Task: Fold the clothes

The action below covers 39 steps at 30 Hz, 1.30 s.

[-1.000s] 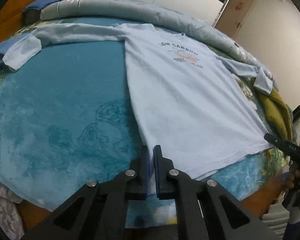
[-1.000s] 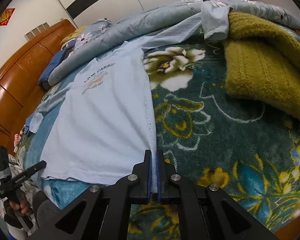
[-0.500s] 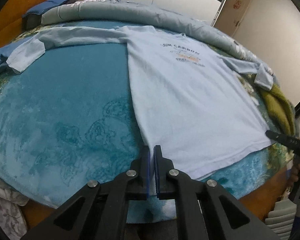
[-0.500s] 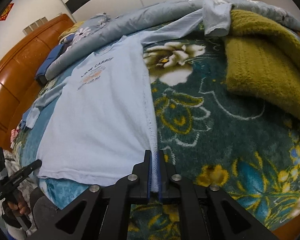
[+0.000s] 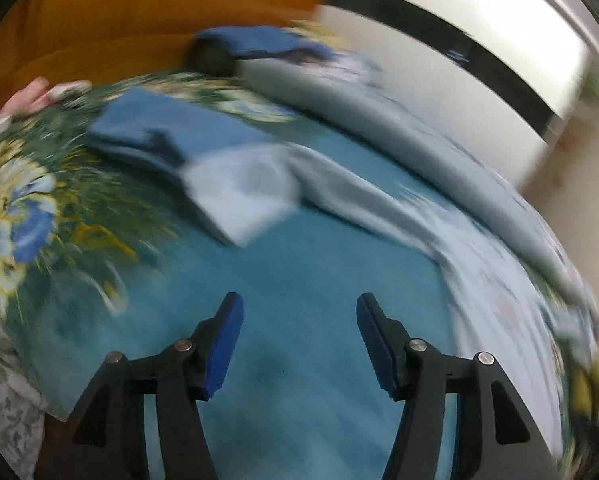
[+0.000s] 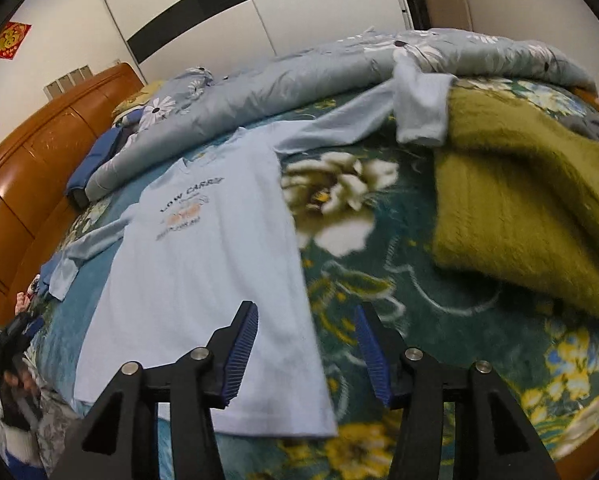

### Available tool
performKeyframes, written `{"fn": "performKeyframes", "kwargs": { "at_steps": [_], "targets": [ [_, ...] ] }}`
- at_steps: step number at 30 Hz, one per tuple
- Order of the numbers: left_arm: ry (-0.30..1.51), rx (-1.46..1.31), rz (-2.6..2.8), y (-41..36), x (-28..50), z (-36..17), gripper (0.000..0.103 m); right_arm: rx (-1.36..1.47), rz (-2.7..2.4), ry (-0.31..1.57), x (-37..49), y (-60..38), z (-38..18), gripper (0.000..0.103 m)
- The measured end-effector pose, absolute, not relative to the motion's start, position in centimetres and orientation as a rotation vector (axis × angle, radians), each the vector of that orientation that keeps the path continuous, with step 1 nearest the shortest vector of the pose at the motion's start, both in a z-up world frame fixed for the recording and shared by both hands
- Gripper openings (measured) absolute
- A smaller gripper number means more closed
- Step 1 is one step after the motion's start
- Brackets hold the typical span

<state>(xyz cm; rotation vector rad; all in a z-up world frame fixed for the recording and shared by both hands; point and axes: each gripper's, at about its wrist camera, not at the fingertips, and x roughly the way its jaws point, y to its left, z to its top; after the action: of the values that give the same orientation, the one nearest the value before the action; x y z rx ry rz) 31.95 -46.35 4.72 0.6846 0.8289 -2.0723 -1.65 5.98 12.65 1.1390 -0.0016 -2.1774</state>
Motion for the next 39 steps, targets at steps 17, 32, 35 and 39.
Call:
{"fn": "performKeyframes", "kwargs": {
  "at_steps": [17,32,35,39],
  "targets": [
    [0.694,0.655,-2.161,-55.7,31.7,6.6,0.004,1.129,-2.093,0.197,0.6,-3.3,11.9,0.055],
    [0.702,0.674,-2.137,-58.9,31.9,12.1,0.005,1.139,-2.063,0.161,0.5,-4.6,11.3,0.054],
    [0.612,0.63,-2.243,-56.2,28.7,16.1,0.005,1.132,-2.056,0.142,-0.2,-4.6,11.5,0.054],
    [0.468,0.604,-2.438,-51.0,21.3,21.5,0.005,1.109,-2.045,0.1,-1.3,-4.6,11.9,0.054]
  ]
}}
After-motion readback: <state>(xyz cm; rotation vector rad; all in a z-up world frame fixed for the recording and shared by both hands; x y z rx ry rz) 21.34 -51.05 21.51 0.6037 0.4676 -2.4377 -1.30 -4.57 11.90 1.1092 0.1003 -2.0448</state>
